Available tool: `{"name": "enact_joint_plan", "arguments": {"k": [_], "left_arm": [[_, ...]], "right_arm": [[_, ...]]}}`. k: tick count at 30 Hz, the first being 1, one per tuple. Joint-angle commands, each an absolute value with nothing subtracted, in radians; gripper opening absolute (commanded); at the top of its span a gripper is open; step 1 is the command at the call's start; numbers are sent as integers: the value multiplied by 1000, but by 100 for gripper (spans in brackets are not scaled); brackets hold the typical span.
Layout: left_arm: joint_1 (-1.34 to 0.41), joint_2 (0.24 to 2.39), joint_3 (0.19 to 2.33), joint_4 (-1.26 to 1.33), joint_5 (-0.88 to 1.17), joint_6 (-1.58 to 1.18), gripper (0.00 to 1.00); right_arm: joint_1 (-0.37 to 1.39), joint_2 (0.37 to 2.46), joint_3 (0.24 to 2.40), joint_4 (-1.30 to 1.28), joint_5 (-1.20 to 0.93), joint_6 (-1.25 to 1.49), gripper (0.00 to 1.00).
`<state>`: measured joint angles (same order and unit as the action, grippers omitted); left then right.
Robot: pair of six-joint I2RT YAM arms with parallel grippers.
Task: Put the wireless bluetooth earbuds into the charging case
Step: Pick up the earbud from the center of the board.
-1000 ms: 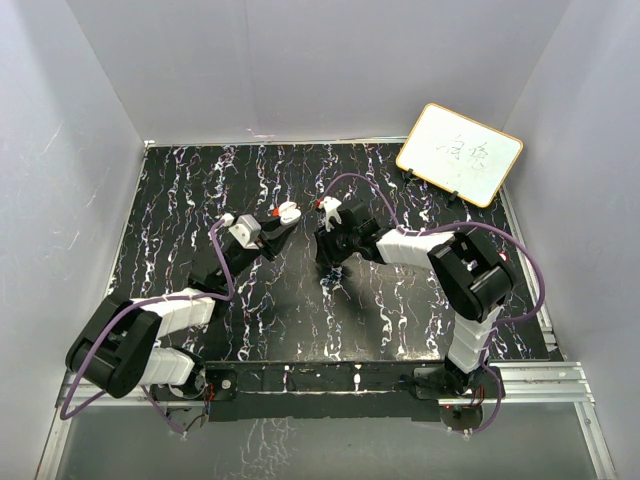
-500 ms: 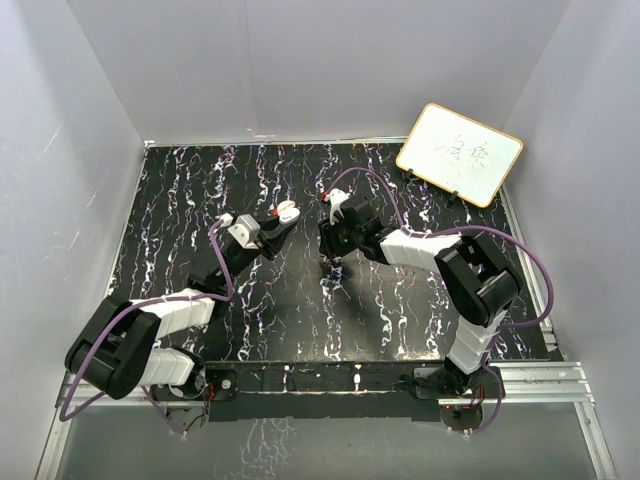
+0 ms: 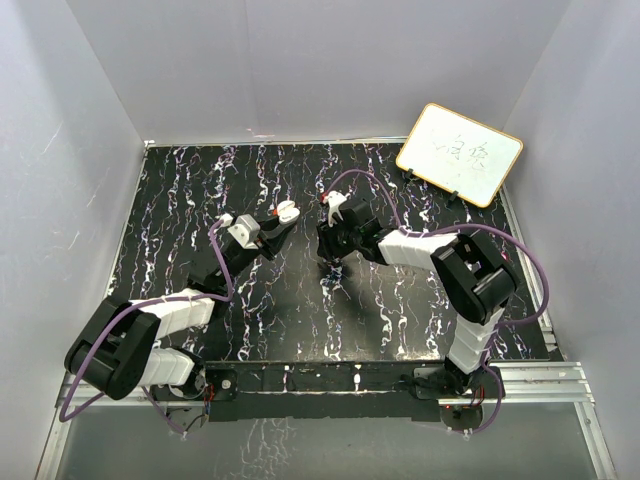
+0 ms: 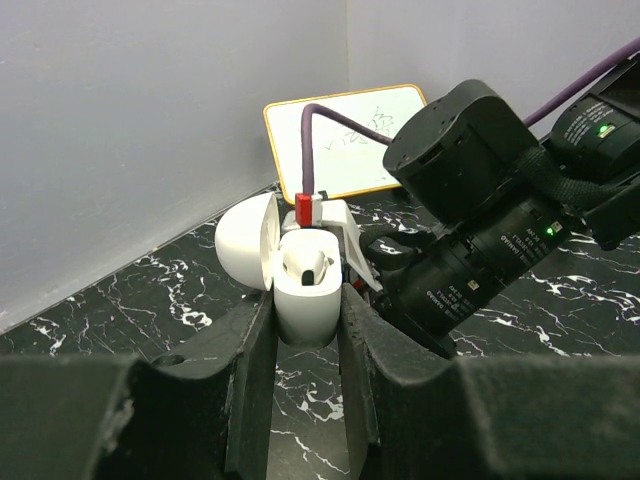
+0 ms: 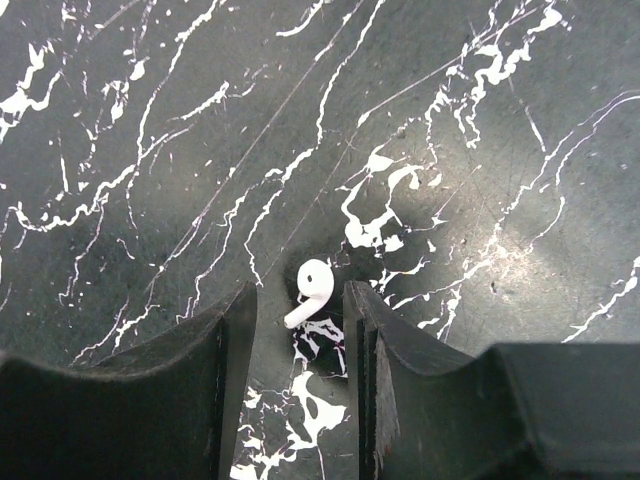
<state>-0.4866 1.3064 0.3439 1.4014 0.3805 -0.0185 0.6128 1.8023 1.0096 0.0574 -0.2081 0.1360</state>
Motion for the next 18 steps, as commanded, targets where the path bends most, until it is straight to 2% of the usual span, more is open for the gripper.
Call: {"name": "enact_joint_plan", "arguments": {"k": [1,18], "left_arm": [[-481,1273,344,1427,380,-8,0],[-481,1274,344,1422,380,-6,0]], "right_arm": [[603,1828,1022,112,-227,132,39],[587,1856,1020,138,-271,129,38]]}}
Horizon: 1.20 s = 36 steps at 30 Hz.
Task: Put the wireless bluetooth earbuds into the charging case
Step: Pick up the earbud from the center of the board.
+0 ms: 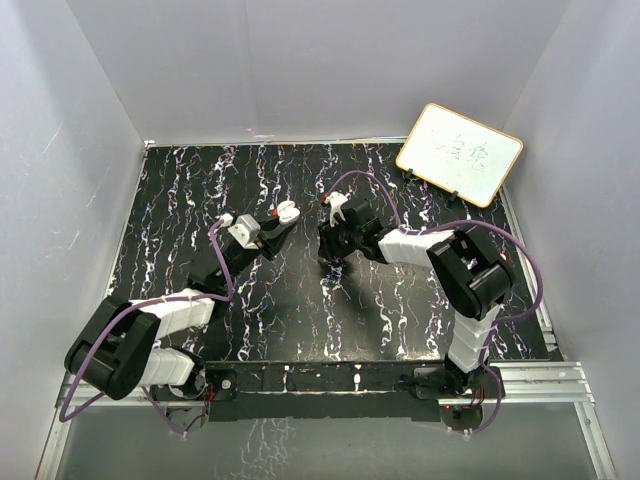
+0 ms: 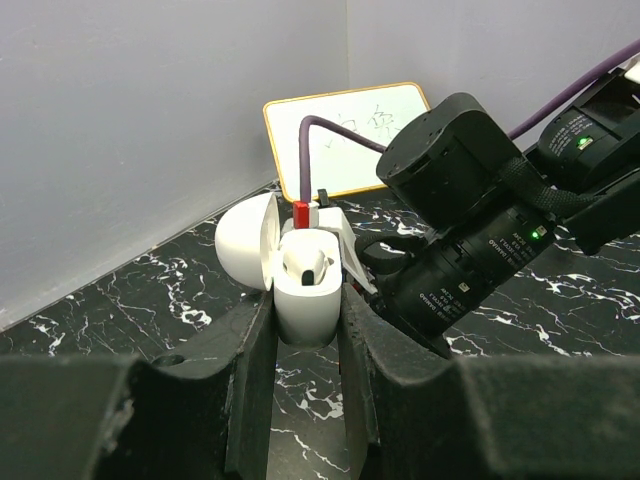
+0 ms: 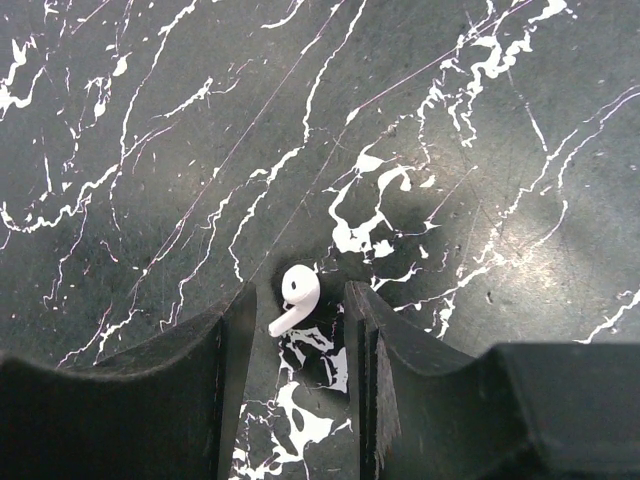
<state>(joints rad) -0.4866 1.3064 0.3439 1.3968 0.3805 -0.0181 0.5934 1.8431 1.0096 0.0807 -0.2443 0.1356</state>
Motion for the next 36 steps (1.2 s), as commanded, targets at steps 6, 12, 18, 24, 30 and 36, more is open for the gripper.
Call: {"name": "enact_joint_plan", "arguments": {"k": [6,12,18,24,30,36], "left_arm": [[-481,1272,344,1421,379,-5,0],[-481,1275,344,1420,379,-5,0],[-482,1273,344,1420,378,-4,0],[-482,1273,344,1417,376,-4,0],[-482,1281,347,1421,379,-6,0],[-482,1286,346,1425,379,-8,0]], "right_arm": [[587,1865,1020,140,-276,129,38],[585,1870,1020,142,-276,128,36],[586,1884,1020,146,-275,126,33],[584,1898,1021,150,-278,125,29],[582,1895,1017,152,-271,123,23],[581,1885,1014,155,-264,124,14]]}}
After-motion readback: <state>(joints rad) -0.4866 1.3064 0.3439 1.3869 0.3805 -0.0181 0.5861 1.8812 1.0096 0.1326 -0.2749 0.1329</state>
